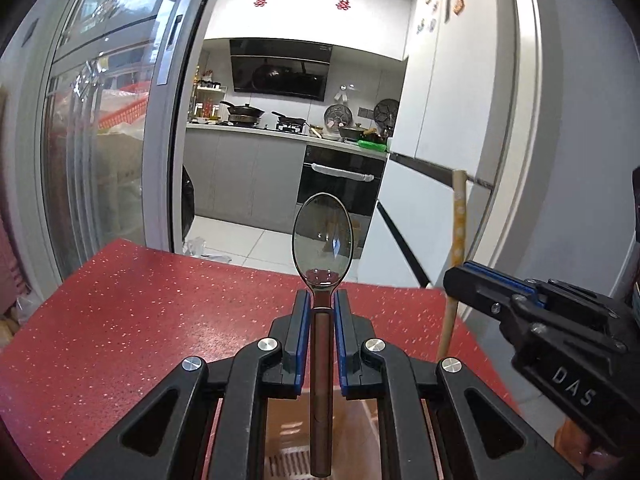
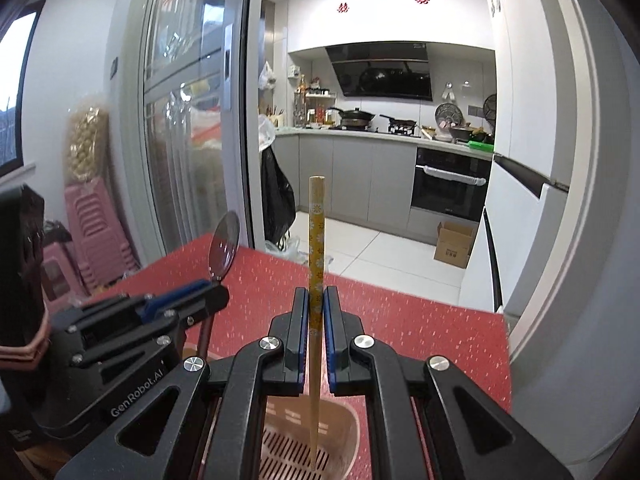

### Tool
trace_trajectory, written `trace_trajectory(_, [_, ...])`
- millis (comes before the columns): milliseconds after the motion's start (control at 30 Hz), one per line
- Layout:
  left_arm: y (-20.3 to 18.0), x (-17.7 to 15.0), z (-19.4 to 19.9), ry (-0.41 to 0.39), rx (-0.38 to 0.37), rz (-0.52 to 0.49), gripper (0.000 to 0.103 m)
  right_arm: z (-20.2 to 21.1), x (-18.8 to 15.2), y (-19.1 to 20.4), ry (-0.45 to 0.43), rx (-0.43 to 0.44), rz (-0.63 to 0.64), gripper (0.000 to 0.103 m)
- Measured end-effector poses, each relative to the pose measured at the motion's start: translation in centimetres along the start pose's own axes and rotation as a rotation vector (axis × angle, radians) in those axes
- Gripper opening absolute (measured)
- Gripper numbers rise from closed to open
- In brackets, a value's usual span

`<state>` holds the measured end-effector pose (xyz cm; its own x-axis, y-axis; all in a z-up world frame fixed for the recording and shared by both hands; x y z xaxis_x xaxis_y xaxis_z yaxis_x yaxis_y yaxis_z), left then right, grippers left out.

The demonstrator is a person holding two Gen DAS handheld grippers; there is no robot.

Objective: Organize utensils
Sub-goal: 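Lift the spoon and chopstick and lower both into the beige caddy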

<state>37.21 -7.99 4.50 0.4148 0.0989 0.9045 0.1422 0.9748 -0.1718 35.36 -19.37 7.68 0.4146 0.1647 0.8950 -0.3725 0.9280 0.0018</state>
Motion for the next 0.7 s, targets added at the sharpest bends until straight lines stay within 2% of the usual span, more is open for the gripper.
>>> trace_trajectory(200, [0.1,-1.2,0.7,0.006,0.029,-0.029,0.040,0.0,-2.0,0.5,0.028,0.014,0.030,0.008])
trace_trajectory(433, [0.8,-2.1,1.4,0.039,0.060,-0.042,0.040,0.0,-2.0,1.2,0.047,0.025,0.044,0.008])
trace_trajectory(567, [1.2,-1.8,2.2,0.041,0.080,-0.040,0.040,-0.8,-2.1,1.3,0.090,0.052,0.019,0.009])
trace_trajectory(633, [1.5,-1.6,2.6,0.043,0.089,-0.037,0.040,-0.9,-2.2,1.2,0.094,0.047,0.008,0.015])
trace_trajectory(700, [1.7,-1.5,3.2,0.050,0.094,-0.029,0.040,-0.7,-2.1,0.8,0.099,0.042,-0.011,0.032])
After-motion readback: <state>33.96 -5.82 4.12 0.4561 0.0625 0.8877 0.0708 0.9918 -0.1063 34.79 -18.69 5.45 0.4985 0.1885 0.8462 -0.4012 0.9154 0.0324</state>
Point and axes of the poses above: each gripper's, at about its wrist camera, not at the fingertips, and z roughly against the way its jaws point, y to its left, x to its top, the point moved 9 cm from there along -z, roughly the way its jaws point, and after that the axes turned 2 degrees about x, right-handed, at the moved point
